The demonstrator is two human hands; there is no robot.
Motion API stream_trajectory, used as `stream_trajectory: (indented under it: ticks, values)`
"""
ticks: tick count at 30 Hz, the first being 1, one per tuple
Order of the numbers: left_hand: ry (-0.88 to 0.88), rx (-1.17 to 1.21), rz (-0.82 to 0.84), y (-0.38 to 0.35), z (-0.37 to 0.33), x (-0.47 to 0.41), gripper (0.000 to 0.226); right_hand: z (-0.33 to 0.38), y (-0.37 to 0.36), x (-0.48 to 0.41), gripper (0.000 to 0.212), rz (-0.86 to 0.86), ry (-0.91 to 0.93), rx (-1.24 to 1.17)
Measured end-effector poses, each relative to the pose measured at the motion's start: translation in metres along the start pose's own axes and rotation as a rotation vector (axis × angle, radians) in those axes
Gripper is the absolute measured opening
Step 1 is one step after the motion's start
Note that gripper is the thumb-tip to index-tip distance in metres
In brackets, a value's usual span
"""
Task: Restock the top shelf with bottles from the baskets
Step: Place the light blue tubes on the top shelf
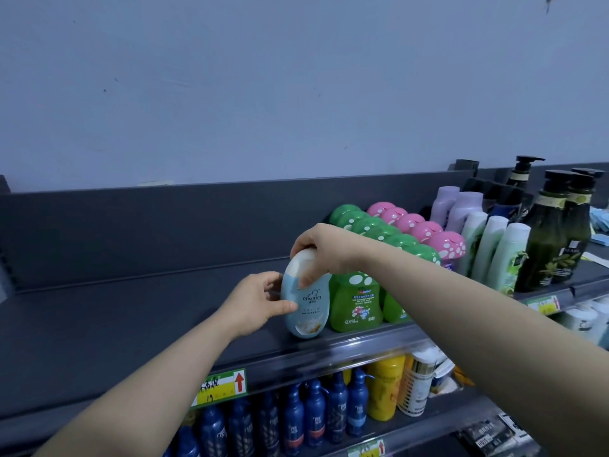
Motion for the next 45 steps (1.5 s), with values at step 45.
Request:
stream_trajectory:
  ticks: [45]
  values:
    - [-0.143,-0.557,0.347,-0.444,-0.012,0.109,0.043,-0.349,-0.182,0.428,0.05,-0.05,-0.634,-0.11]
Point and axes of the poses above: each hand's wrist, its own x-axis away from the middle knuckle, its own y-axis out of the back of the hand, z = x × y, the point moved 10 cm from there along -x, towards the middle knuckle, and after that the axes turned 7 degrees about -x, right-handed, at the moved point
